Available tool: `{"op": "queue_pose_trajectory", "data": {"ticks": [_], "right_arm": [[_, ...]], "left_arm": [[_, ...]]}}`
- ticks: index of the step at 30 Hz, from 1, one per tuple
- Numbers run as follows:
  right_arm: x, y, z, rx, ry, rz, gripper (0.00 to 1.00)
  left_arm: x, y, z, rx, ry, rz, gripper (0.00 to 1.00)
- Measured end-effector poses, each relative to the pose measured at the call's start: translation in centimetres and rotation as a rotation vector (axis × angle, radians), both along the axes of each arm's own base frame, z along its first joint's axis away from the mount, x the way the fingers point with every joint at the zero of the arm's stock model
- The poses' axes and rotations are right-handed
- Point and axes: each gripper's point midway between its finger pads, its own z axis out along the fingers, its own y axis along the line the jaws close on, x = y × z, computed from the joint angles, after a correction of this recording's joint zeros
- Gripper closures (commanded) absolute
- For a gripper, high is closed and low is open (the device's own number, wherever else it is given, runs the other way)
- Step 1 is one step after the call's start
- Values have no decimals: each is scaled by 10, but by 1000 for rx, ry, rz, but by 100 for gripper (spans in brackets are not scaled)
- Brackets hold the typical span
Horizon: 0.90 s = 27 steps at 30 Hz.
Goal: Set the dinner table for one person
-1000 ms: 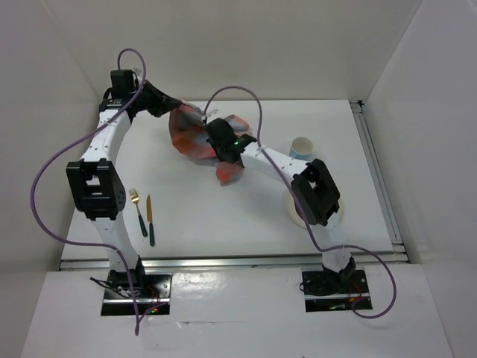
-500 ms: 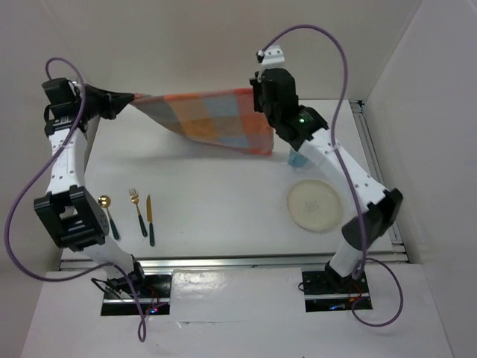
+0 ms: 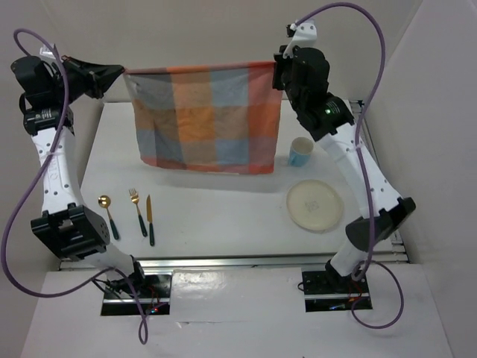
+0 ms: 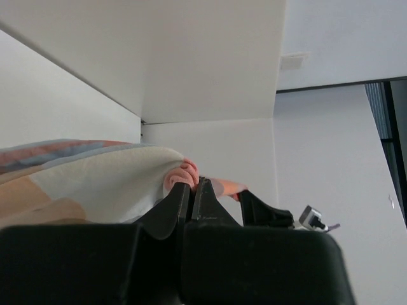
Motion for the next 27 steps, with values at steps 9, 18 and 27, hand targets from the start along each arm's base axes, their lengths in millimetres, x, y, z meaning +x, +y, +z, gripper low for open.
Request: {"op": "queue_pose_trajectory", "data": {"ticks": [9, 18, 27], "right_arm": [[92, -19, -65, -36, 111, -1, 100], [123, -34, -67, -12, 96, -1, 100], [49, -42, -166, 14, 310, 32, 100]], "left_arm": [[82, -9, -45, -14, 84, -106, 100], [116, -15, -82, -32, 152, -157, 100], [48, -21, -146, -11, 292, -171, 100]]}}
